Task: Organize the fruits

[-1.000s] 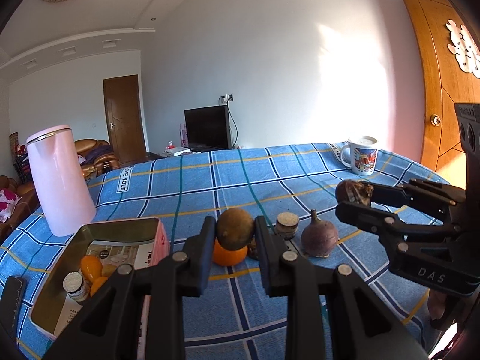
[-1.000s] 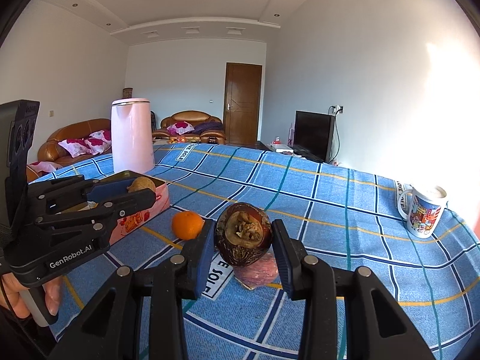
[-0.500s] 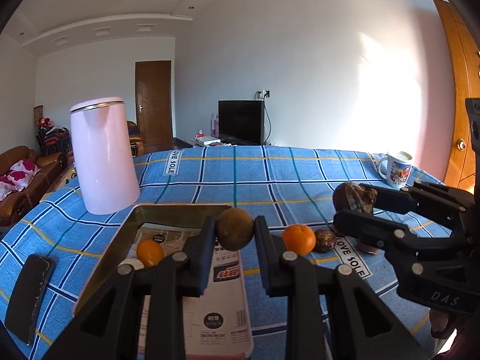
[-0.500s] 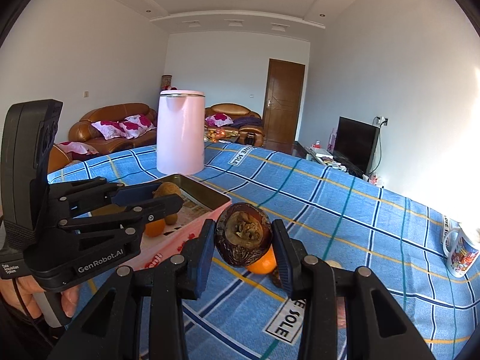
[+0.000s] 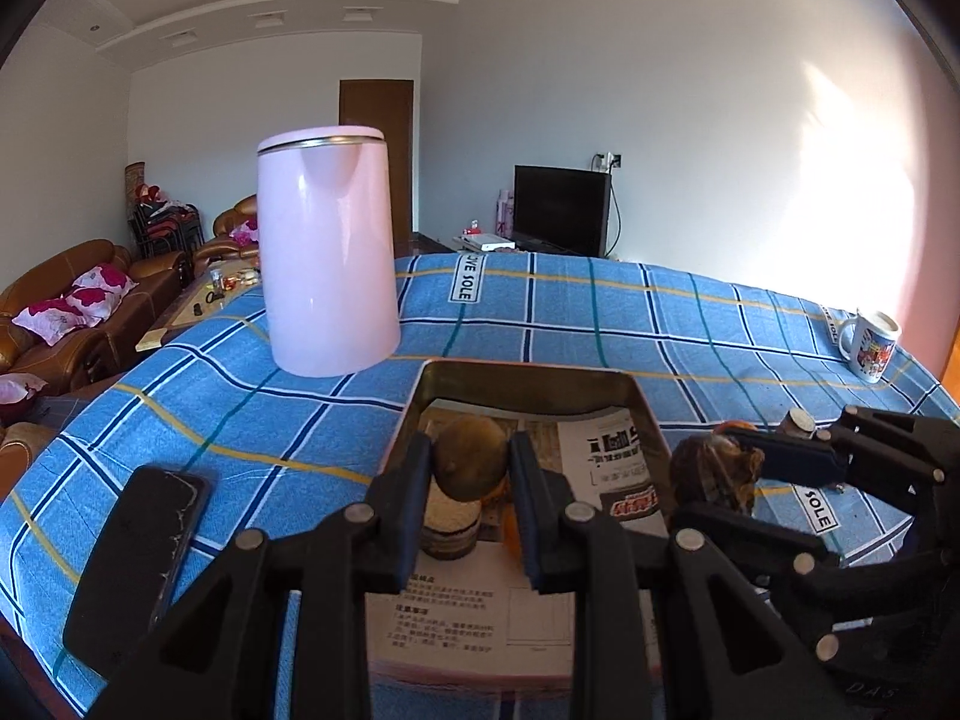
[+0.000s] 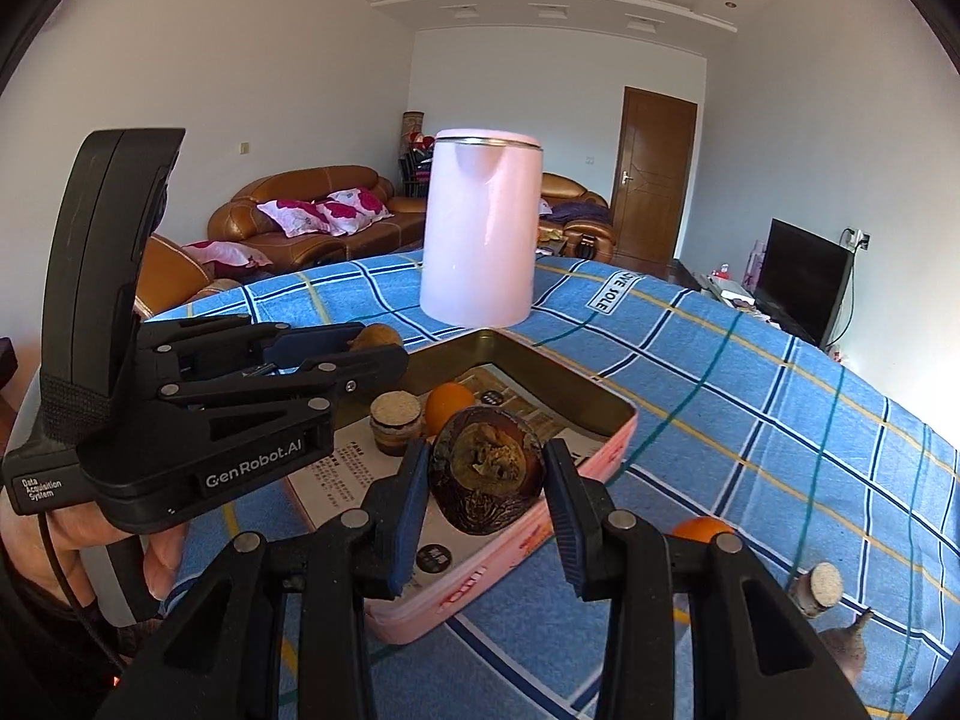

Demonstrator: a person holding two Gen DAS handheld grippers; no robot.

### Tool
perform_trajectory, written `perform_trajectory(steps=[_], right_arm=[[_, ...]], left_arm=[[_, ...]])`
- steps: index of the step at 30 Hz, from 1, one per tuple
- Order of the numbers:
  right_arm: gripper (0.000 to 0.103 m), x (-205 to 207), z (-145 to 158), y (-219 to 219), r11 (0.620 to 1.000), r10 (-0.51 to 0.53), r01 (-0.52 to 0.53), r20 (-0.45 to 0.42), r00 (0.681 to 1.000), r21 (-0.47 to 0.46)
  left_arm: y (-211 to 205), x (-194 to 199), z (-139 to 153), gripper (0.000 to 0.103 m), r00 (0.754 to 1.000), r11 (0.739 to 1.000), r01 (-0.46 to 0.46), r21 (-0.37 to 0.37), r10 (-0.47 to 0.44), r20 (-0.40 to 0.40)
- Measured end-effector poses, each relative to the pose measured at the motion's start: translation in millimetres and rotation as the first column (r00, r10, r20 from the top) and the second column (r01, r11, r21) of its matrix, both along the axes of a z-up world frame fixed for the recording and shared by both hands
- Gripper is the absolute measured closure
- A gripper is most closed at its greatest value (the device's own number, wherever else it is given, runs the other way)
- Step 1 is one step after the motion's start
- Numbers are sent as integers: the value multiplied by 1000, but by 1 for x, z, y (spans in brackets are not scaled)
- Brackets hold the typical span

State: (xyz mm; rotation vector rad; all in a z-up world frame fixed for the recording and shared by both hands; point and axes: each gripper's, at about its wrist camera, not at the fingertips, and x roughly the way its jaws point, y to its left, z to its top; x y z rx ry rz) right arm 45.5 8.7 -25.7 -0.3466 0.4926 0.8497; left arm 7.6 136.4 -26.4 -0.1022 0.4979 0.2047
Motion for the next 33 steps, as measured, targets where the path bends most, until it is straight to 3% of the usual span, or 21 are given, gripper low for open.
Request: perform_trajectory(steps=[11, 13, 15, 17, 22, 25, 29, 33], right_arm=[[63, 2, -33, 43, 988, 49, -60, -78, 996, -143], [59, 3, -33, 38, 991, 48, -59, -90, 995, -118], [49, -1, -27, 30, 995, 34, -41, -78, 996, -95], [49, -2, -19, 13, 997, 17, -22, -66, 998, -74], [48, 10, 0, -55, 989, -147, 146, -10, 989, -38], [45, 27, 6, -103, 949, -313, 314, 23, 949, -41], [40, 50, 1, -152, 890, -456, 454, -34, 889, -49], [39, 67, -10, -170, 882, -472, 469, -130, 872, -53]], left_arm=[[16, 2, -18, 74, 997, 999, -42, -10, 41, -69], [15, 1, -17, 65, 997, 999, -37, -16, 36, -67], [11, -1, -12, 47, 998, 999, -37, -13, 37, -49], [1, -3, -3, 43, 1000, 1000, -21, 0, 21, -19], [-40, 3, 16, 38, 997, 997, 69, 43, -70, 16], [-71, 12, 23, 35, 989, 988, 148, 46, -149, 14], [-109, 31, 25, 35, 969, 967, 249, 51, -248, -20], [-133, 54, 18, 35, 953, 955, 296, 35, -292, -74]])
